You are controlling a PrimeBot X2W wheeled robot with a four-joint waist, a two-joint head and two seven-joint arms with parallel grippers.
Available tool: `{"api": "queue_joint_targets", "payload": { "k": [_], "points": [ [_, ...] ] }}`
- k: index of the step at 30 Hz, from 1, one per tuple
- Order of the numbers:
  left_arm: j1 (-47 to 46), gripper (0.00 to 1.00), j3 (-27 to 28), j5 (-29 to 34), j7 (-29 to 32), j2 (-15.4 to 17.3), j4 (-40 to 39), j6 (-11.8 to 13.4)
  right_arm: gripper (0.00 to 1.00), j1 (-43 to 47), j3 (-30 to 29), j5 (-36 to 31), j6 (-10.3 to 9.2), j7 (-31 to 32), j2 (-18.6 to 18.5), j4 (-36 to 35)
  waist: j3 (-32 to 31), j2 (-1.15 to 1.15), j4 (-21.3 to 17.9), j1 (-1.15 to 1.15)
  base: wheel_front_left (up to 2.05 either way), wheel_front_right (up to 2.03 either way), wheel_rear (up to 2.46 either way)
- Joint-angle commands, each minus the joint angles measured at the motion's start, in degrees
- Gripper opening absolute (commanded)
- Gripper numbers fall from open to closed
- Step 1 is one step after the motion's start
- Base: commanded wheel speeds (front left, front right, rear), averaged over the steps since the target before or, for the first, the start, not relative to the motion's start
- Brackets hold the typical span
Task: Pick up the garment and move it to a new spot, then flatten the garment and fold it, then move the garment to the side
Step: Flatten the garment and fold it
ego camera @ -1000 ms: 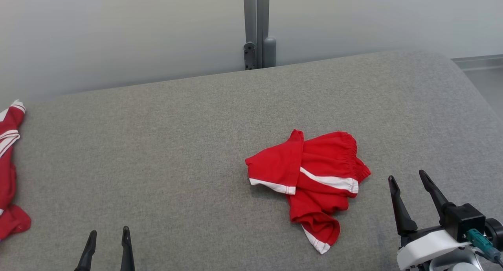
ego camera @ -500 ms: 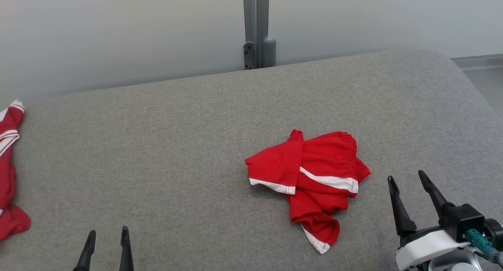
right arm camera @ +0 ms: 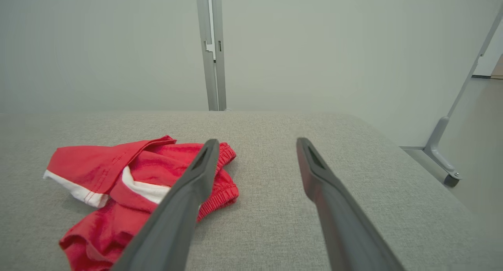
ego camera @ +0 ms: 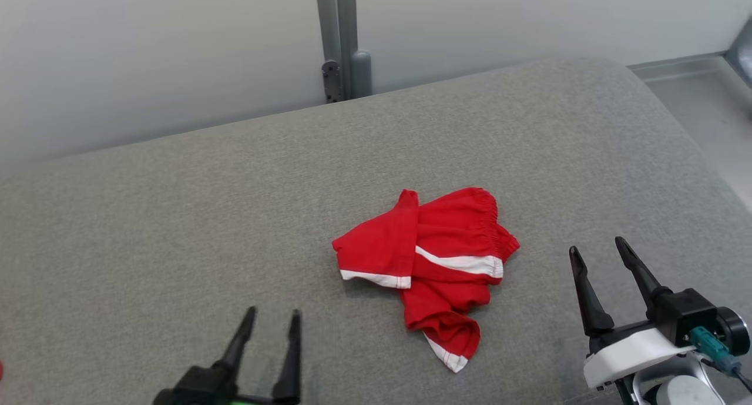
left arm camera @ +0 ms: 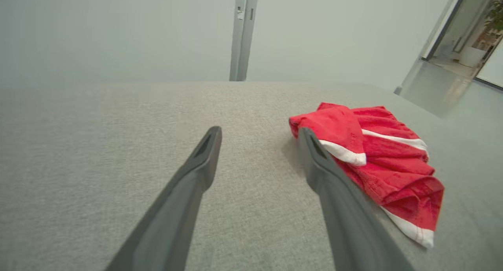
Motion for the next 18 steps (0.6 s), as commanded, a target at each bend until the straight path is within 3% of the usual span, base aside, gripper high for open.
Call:
{"api": "queue_joint_targets", "payload": {
  "k": [1, 5, 10, 14, 18],
  "points": [
    [-2.4, 1.00, -3.1, -1.4, 0.6, 0.0, 1.2, -0.3, 1.00, -0.8, 0.1, 0.4, 0.00, -0.2, -0.1, -0.2, 1.6, 0.00, -3.9, 0.00, 0.00, 0.00, 0.00],
    [-7.4, 1.00, -12.7, -5.8, 3.8, 0.1, 5.2, -0.4, 1.00, -1.3, -0.3, 0.6, 0.00, -0.2, 0.5, -0.2, 3.7, 0.00, -7.1, 0.00, 0.00, 0.00, 0.00],
    [-13.1, 1.00, -20.8, -6.5, 7.0, 0.2, 10.7, -0.4, 1.00, -1.8, -0.4, 1.0, 0.00, -0.2, 1.3, 0.1, 5.7, 0.00, -10.7, 0.00, 0.00, 0.00, 0.00],
    [-15.7, 1.00, -23.1, -7.7, 8.2, 0.2, 14.6, 0.2, 1.00, -2.3, -0.7, 1.3, 0.00, -0.2, 2.0, 0.0, 6.9, 0.00, -12.9, 0.00, 0.00, 0.00, 0.00],
    [-17.5, 1.00, -22.6, -7.9, 8.0, 0.2, 18.4, 2.5, 1.00, -2.8, -1.0, 1.6, 0.00, -0.2, 2.5, -0.1, 7.6, 0.00, -14.3, 0.00, 0.00, 0.00, 0.00]
  ]
}}
